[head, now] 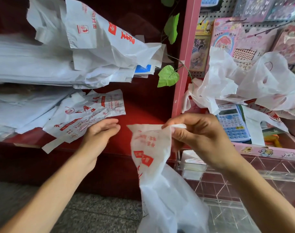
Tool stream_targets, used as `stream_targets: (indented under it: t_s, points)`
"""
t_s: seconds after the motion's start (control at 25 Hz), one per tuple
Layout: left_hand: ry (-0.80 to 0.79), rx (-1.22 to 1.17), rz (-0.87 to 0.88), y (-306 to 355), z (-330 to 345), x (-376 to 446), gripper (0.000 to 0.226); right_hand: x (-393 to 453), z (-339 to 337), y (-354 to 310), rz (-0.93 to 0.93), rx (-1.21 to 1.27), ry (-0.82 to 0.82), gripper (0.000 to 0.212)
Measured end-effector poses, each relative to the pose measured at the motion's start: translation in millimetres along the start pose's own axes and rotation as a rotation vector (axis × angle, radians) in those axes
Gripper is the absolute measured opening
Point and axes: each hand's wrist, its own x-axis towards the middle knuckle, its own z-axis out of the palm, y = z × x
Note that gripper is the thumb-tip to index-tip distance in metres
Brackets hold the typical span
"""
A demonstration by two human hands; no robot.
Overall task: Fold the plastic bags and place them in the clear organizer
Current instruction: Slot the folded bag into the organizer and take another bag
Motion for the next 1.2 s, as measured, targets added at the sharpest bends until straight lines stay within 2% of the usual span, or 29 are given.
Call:
stream_targets:
  t_s: [0.08,0.16,0.32,0.44,0.56,0.64,0.76,0.88,1.0,1.12,1.2]
  points:
    - [-0.038,0.007,0.002,4.2,-1.1,-3.4,0.017,0.4,-5.0,2.7,-0.072,-0.276,0.203,0.010]
    - [-0.071,0.005,0.017,6.8,-5.4,-3.4,0.015,1.3,-9.3,1.1,-0.068,-0.442,0.313,0.015]
    - [-0.071,-0.040,0.043,7.8,-10.0,-1.8,0.016,-0.6,-19.7,-2.0,-0.045,-0.394,0.317,0.023]
    - [-0.104,-0.059,0.045,9.0,-9.6,-3.2,0.015,-1.2,-22.0,-5.5,-0.022,-0.172,0.358,0.023]
    - [-0.158,-0.041,0.057,10.4,-9.3,-5.3,0.015,-0.5,-22.0,-10.9,-0.008,-0.150,0.425,0.020]
    - [-0.185,-0.038,0.063,11.1,-9.7,-6.6,0.016,0.7,-24.4,-11.1,0.011,-0.143,0.476,0.030]
    - [-0.245,-0.043,0.058,12.6,-9.7,-9.4,0.017,2.0,-28.9,-3.6,-0.006,-0.358,0.578,0.041]
    - [-0.307,-0.042,0.045,14.3,-8.1,-11.5,0.020,3.3,-29.8,0.5,0.031,-0.623,0.675,0.034]
    - [-0.345,-0.029,0.041,12.9,-6.5,-11.4,0.020,4.7,-31.7,-2.9,0.103,-0.851,0.705,0.030]
    - [-0.411,-0.061,0.084,10.4,-8.4,-11.1,0.025,8.6,-38.3,5.2,0.223,-0.728,0.732,0.029]
    - [-0.449,-0.157,0.163,11.2,-11.4,-11.2,0.038,11.4,-44.0,20.1,0.318,-0.591,0.759,0.033]
